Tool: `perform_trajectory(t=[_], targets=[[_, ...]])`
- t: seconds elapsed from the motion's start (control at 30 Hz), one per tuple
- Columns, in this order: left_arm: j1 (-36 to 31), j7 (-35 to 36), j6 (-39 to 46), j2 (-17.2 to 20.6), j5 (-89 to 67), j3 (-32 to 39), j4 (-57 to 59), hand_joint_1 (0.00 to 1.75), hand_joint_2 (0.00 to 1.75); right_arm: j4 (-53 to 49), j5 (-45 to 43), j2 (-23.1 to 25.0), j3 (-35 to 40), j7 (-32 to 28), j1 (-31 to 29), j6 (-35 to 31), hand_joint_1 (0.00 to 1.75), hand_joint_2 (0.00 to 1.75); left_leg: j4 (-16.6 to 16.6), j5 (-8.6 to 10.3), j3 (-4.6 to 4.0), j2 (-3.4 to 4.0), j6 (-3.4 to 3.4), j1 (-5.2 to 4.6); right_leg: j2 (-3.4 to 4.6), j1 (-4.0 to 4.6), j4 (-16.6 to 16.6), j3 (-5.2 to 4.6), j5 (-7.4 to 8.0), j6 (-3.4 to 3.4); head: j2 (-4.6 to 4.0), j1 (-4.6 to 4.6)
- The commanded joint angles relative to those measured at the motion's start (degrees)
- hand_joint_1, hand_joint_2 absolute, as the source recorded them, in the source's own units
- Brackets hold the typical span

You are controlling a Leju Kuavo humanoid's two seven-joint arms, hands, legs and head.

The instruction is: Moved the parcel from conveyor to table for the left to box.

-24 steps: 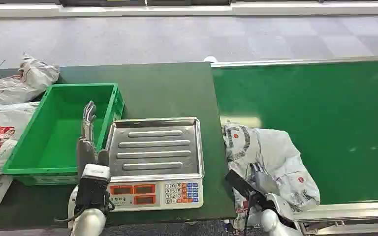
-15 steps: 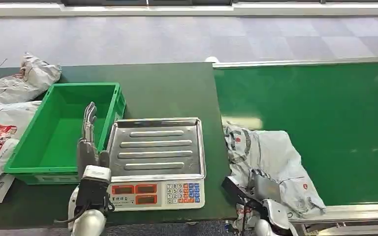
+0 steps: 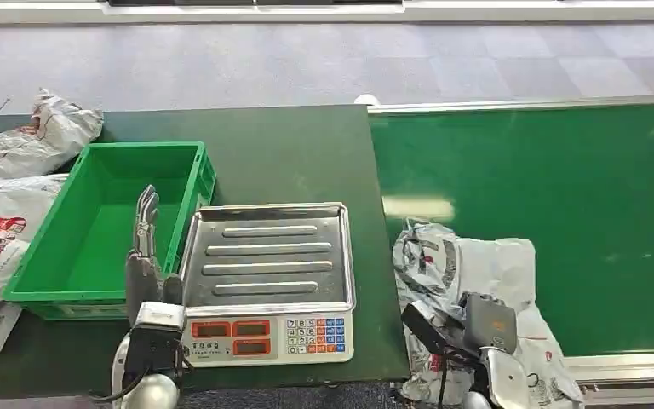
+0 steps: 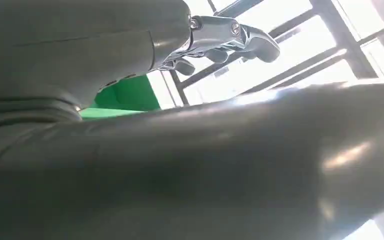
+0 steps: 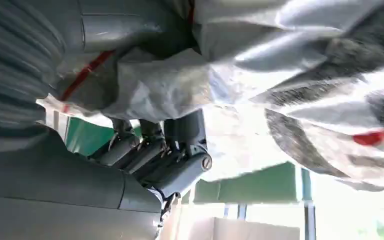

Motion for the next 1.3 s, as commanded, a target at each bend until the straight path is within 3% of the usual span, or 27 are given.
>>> perform_trajectory(t=[0.03,0.27,0.33,0.37,0.43,0.53,0.63,0.67,0.73,0.87,1.13,1.3], targets=[[-0.1,-0.1,0.4,0.3,-0.5,0.4,0.1,0.0,0.0,-13.1,3.6,-4.5,0.0,0.7,-7.1,-0.8,1.75,1.75,0.0,0.04,-0.27,0.29,-0.02,-0.06,0.14,-0.06,0.1,-0.25,0.1,0.01,0.0,0.0],[0.9,-1.7,0.9,0.3,1.6,0.0,1.2,0.0,0.0,-6.9,3.8,-7.2,10.9,-1.1,-24.3,0.6,1.75,1.75,0.0,0.03,-0.47,0.46,-0.02,-0.03,0.29,-0.04,0.0,-0.21,0.16,0.04,0.0,0.0],[1.6,-2.7,1.1,0.1,2.2,-0.1,1.6,0.0,0.0,-3.2,2.5,-6.0,16.6,-2.4,-32.5,3.4,1.75,1.75,0.0,0.02,-0.42,0.58,-0.03,-0.05,0.42,-0.06,0.1,-0.23,0.17,0.04,0.0,0.02],[1.7,-3.0,1.3,0.0,2.2,-0.2,1.8,0.0,0.0,-1.4,2.3,-4.8,18.3,-1.6,-35.5,4.4,1.75,1.75,0.0,0.03,-0.47,1.04,-0.05,-0.08,0.82,-0.09,0.1,-0.42,0.3,0.02,0.0,0.0],[1.7,-3.4,1.5,-0.1,2.5,-0.3,1.9,0.0,0.0,0.5,1.1,-4.0,21.8,-0.5,-39.0,5.8,1.75,1.75,0.0,0.04,-0.47,1.06,-0.08,-0.04,0.84,-0.06,0.1,-0.41,0.33,-0.02,0.0,0.0],[0.5,-3.6,0.2,-0.8,3.2,-0.2,2.1,0.0,0.0,7.5,-6.6,-0.4,29.5,-4.8,-46.9,10.4,1.75,1.75,0.0,0.11,-0.39,1.01,-0.13,0.0,0.77,-0.03,0.1,-0.47,0.35,-0.06,0.0,0.0],[-0.7,-3.4,0.1,-1.1,3.3,-0.1,3.2,0.0,0.0,12.2,-8.3,1.5,33.4,-4.1,-49.6,8.8,1.75,1.75,0.0,0.23,-0.05,0.84,-0.12,0.0,0.71,-0.03,0.2,-0.43,0.34,-0.07,0.0,0.0],[-1.0,-3.4,0.4,-1.2,3.2,-0.1,3.4,0.0,0.0,13.7,-10.7,3.0,34.8,-7.3,-50.3,10.0,1.75,1.75,-0.1,0.28,-0.07,0.82,-0.14,0.03,0.66,0.0,0.1,-0.42,0.4,-0.08,0.0,0.0],[-1.2,-3.9,1.7,-1.3,3.5,0.2,3.8,0.0,0.0,21.1,-14.0,8.6,39.0,-11.7,-53.5,7.7,1.75,1.75,-0.1,0.28,-0.03,0.73,-0.13,0.04,0.58,0.01,0.1,-0.38,0.38,-0.12,0.0,-0.02],[0.1,-5.1,6.1,-0.4,3.4,2.8,0.9,0.0,0.0,26.3,-18.3,16.0,43.5,-13.9,-55.5,6.5,1.75,1.75,-0.1,0.25,-0.04,0.88,-0.17,0.04,0.76,0.0,0.2,-0.47,0.35,-0.13,0.0,0.0],[0.9,-5.8,6.8,-0.3,3.5,4.2,-0.2,0.0,0.0,26.5,-20.4,15.8,45.1,-14.1,-55.5,5.8,1.75,1.75,0.0,0.33,-0.19,0.18,-0.14,0.13,0.16,0.11,0.2,-0.37,0.26,-0.14,0.0,0.0],[0.9,-5.8,6.8,-0.3,3.5,4.2,-0.2,0.0,0.0,26.5,-20.4,15.8,45.1,-14.1,-55.5,5.8,1.75,1.75,0.0,0.33,-0.24,0.19,-0.16,0.13,0.14,0.09,0.2,-0.38,0.28,-0.15,0.0,0.0]])
